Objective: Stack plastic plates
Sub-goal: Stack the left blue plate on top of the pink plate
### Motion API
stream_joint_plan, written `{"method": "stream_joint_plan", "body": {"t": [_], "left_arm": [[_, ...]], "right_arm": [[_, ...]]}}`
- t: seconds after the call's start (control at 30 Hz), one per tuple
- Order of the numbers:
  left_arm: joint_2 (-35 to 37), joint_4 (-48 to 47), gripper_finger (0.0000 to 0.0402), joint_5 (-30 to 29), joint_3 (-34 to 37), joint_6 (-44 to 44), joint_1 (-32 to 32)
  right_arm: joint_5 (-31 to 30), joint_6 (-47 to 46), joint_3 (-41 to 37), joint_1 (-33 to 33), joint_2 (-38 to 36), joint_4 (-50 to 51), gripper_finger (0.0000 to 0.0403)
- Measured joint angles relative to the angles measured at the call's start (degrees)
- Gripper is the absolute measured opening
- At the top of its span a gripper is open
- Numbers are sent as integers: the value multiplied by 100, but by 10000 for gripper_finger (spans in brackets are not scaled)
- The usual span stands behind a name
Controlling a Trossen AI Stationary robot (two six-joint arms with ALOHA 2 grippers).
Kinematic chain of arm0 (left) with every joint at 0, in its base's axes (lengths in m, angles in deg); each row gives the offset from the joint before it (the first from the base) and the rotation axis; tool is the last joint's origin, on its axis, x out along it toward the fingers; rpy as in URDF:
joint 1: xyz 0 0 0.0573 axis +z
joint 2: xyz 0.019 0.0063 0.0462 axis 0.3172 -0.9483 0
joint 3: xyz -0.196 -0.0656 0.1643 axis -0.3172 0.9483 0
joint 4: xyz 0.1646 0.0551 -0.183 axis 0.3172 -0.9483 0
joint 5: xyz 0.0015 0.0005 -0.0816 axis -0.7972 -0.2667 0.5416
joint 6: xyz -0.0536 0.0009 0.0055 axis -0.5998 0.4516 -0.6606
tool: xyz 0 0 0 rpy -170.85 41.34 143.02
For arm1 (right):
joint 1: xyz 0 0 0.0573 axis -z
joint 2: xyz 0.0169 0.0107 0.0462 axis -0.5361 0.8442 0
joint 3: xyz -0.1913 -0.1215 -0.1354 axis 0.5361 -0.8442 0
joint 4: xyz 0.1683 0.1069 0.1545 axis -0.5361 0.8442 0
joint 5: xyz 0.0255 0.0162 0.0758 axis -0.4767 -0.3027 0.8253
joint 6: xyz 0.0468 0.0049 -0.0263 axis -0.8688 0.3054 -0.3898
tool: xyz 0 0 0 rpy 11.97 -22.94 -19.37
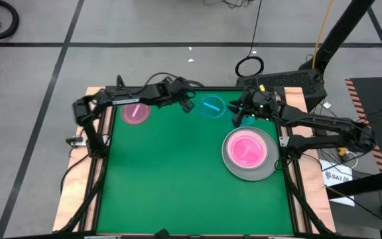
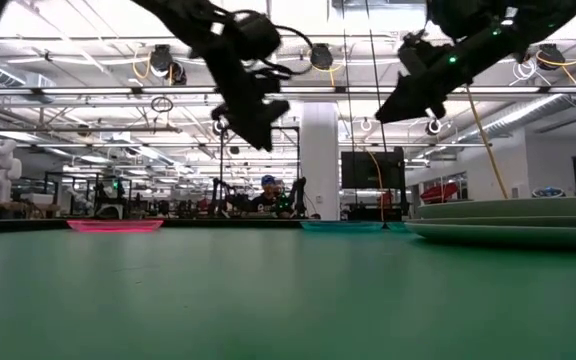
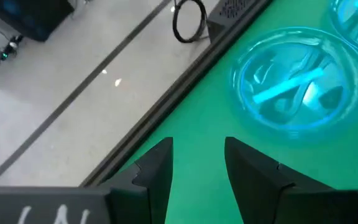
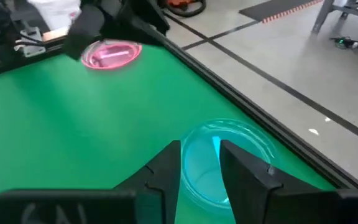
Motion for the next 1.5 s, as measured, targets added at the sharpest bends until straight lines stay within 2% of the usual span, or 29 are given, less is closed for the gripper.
{"method": "stream_joint_plan", "body": {"t": [0.23,0.47,0.63,0.8,1.07,1.33,1.5], "left_arm": [[1458,1005,152,149,1430,297,26],[2866,1612,152,214,2467,546,0],[3873,2275,152,787,3064,777,18],[4541,2272,152,806,3238,996,22],[5111,1544,152,811,3238,1016,4],[5382,998,152,747,3240,1000,4],[5587,988,152,729,3238,963,4]], "right_arm": [[-1,348,579,-372,1088,9,105],[2,2066,872,-561,1960,69,105],[-10,1703,985,-453,2571,2,105],[-9,1637,1602,-465,3300,149,105],[-13,1547,2756,-356,4020,1629,105],[-13,1329,2840,-364,4361,1929,105],[-39,1309,2833,-351,4599,1690,105]]}}
